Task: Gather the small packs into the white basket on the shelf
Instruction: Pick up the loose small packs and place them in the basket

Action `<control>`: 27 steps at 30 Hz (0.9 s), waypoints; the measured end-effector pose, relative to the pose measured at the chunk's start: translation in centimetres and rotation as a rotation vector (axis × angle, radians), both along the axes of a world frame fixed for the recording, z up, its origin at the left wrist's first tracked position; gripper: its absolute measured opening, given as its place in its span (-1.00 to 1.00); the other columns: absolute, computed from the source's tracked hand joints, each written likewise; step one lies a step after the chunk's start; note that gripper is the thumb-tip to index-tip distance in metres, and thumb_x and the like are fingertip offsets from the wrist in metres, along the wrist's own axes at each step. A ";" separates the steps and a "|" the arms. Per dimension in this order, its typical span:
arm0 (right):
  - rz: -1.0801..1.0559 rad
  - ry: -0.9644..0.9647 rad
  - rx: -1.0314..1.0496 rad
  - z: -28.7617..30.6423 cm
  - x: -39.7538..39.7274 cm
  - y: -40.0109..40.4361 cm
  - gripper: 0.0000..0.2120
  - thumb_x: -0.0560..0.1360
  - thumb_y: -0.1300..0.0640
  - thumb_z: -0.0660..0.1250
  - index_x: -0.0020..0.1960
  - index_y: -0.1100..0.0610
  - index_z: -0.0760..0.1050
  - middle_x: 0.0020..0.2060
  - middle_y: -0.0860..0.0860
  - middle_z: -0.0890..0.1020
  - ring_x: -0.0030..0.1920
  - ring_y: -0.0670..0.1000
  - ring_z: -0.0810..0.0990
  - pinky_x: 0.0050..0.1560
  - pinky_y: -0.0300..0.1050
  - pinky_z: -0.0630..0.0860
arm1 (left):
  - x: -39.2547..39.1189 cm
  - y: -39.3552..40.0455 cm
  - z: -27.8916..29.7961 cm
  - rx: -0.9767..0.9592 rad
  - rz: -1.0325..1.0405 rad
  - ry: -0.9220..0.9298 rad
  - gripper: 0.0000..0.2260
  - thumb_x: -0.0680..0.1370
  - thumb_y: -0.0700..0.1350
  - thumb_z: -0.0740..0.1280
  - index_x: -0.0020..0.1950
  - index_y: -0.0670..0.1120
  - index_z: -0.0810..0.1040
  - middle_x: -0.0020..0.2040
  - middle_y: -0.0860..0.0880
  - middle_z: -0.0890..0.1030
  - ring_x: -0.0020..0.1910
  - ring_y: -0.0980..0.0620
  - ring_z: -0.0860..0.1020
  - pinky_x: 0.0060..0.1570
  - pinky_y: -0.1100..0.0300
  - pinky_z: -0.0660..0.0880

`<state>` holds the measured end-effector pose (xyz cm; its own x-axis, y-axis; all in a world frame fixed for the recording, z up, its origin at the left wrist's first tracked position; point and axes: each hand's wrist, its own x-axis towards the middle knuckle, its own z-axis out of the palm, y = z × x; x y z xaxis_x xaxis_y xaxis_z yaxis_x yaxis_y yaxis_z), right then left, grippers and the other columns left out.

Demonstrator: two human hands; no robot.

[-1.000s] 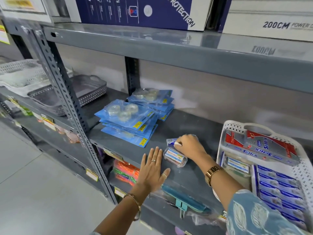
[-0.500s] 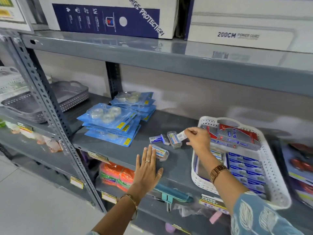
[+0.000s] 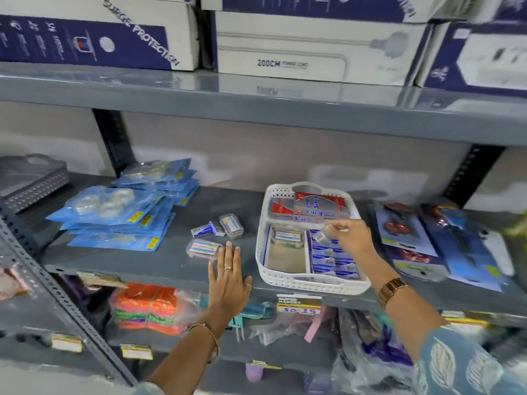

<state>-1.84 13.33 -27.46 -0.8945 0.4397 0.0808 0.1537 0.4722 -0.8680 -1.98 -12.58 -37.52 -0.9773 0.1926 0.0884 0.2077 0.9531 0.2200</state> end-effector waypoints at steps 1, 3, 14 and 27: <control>0.002 -0.029 -0.024 -0.4 0.4 1.0 -0.80 0.46 0.29 0.38 0.07 0.33 0.62 -0.16 0.12 0.64 -0.49 -0.28 0.58 -0.43 -0.51 0.48 | 0.1 0.3 0.2 0.025 0.001 -0.001 -0.40 0.45 0.06 0.12 0.41 -0.26 0.27 0.42 -0.26 0.33 0.39 -0.27 0.32 0.25 -0.26 0.32; -0.013 -0.108 -0.099 -0.8 1.3 2.5 -0.83 0.44 0.33 0.40 0.02 0.34 0.61 -0.15 0.22 0.64 -0.46 -0.11 0.59 -0.41 -0.34 0.59 | 0.4 0.9 0.3 0.052 -0.005 -0.025 -0.42 0.55 0.00 0.13 0.49 -0.22 0.04 0.53 -0.22 0.03 0.51 -0.21 0.00 0.43 -0.19 0.03; -0.107 -0.248 0.094 -1.5 3.1 3.6 -0.90 0.40 0.35 0.38 -0.19 0.24 0.67 -0.13 0.20 0.71 -0.22 0.17 0.70 -0.07 0.08 0.66 | 0.6 1.5 -0.5 0.102 0.019 -0.031 -0.43 0.61 0.01 0.02 0.51 -0.17 -0.17 0.54 -0.16 -0.18 0.51 -0.14 -0.21 0.46 -0.09 -0.15; 0.019 -0.425 0.209 -0.8 2.0 3.6 -0.61 0.33 0.39 0.43 0.12 0.17 0.49 -0.06 0.15 0.58 -0.15 0.17 0.63 -0.15 0.06 0.65 | 0.1 1.4 -1.8 0.121 0.022 0.034 -0.24 0.40 0.17 -0.29 0.49 -0.22 0.06 0.53 -0.23 0.01 0.51 -0.21 -0.03 0.45 -0.11 -0.09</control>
<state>0.15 16.96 -28.22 -0.8754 0.4360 -0.2087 0.4639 0.6366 -0.6161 -1.85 -11.20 -39.28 -0.9773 0.1568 0.1424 0.1960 0.9244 0.3273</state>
